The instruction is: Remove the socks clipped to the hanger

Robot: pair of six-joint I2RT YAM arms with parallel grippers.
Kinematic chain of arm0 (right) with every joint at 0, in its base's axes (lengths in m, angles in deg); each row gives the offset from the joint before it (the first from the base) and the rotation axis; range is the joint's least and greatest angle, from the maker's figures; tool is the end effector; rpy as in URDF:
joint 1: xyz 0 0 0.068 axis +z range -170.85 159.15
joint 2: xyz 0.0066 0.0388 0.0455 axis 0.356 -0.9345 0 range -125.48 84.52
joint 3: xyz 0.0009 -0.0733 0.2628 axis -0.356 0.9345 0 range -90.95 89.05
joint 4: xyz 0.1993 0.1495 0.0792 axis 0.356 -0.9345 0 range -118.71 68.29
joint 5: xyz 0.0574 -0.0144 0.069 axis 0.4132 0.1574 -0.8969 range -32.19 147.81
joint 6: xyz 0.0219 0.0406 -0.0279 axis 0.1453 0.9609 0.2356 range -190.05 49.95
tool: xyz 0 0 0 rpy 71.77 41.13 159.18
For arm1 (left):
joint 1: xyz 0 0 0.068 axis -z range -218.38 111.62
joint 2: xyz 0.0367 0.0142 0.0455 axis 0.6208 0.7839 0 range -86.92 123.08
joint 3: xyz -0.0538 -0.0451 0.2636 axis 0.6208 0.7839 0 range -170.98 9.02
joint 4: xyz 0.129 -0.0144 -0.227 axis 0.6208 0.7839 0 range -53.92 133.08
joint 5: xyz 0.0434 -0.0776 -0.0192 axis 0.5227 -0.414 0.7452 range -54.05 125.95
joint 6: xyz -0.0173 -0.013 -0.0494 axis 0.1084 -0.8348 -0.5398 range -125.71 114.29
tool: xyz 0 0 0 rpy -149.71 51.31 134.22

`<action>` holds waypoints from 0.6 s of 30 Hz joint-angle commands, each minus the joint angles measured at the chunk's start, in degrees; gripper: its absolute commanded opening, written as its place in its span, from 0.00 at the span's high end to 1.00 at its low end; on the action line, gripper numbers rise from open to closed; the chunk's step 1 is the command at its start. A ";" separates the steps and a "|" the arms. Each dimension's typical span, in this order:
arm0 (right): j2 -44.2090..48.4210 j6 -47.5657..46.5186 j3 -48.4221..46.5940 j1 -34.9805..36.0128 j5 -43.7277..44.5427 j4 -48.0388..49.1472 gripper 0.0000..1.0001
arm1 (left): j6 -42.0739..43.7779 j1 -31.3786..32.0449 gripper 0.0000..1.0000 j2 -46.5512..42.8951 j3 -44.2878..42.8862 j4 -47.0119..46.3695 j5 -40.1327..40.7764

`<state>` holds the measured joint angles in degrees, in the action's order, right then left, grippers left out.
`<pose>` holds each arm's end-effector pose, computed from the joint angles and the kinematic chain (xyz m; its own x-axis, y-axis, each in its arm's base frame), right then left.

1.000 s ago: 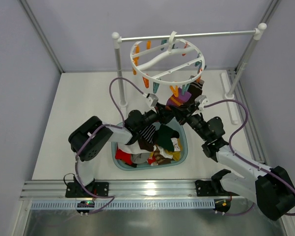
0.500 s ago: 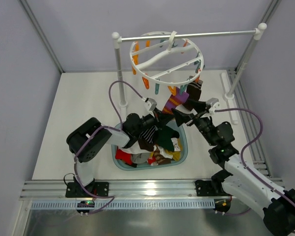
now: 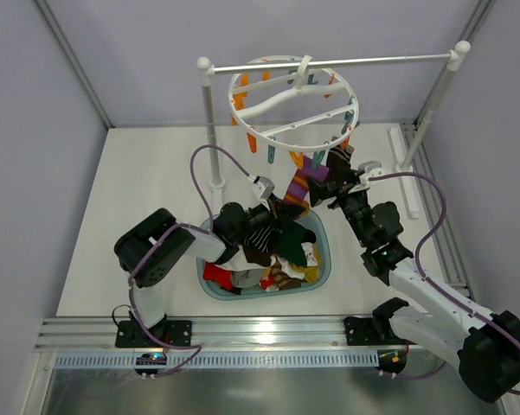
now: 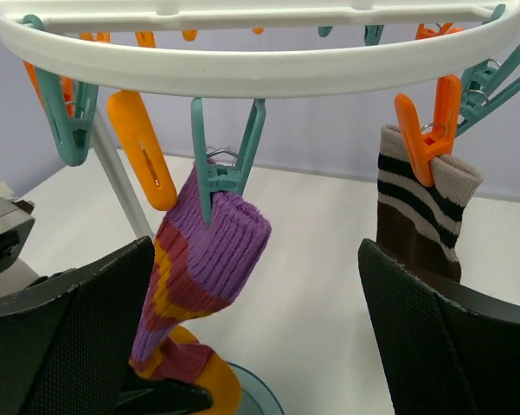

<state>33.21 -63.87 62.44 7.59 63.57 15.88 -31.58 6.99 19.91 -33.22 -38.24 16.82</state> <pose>0.1857 0.0965 0.2961 0.1533 0.2049 -0.9667 -0.4067 0.9047 0.1272 0.2460 -0.2657 0.1888 -0.2855 -0.2976 -0.9110 0.8609 0.3381 -0.3802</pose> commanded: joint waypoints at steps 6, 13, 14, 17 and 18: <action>-4.41 -3.71 -7.58 0.29 2.85 4.43 0.01 | 1.26 0.08 1.00 -2.94 1.37 -14.27 -1.08; -9.41 -4.77 -10.21 0.29 2.59 6.01 0.05 | 0.82 0.08 1.00 -2.32 1.02 -14.27 -1.52; -9.86 -4.68 -10.48 0.29 2.24 5.92 0.06 | 0.73 0.08 1.00 -2.32 1.10 -14.27 -1.52; -11.35 -4.86 -11.71 0.29 1.62 6.45 0.11 | 0.82 0.08 1.00 -2.41 1.11 -14.27 -1.69; -11.70 -4.94 -11.80 0.21 1.19 7.06 0.12 | 0.82 0.16 1.00 -2.41 1.28 -14.27 -1.69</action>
<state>22.08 -67.81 53.55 7.59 65.29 18.87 -31.21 6.99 19.14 -32.35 -38.26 16.29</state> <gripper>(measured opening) 0.888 0.011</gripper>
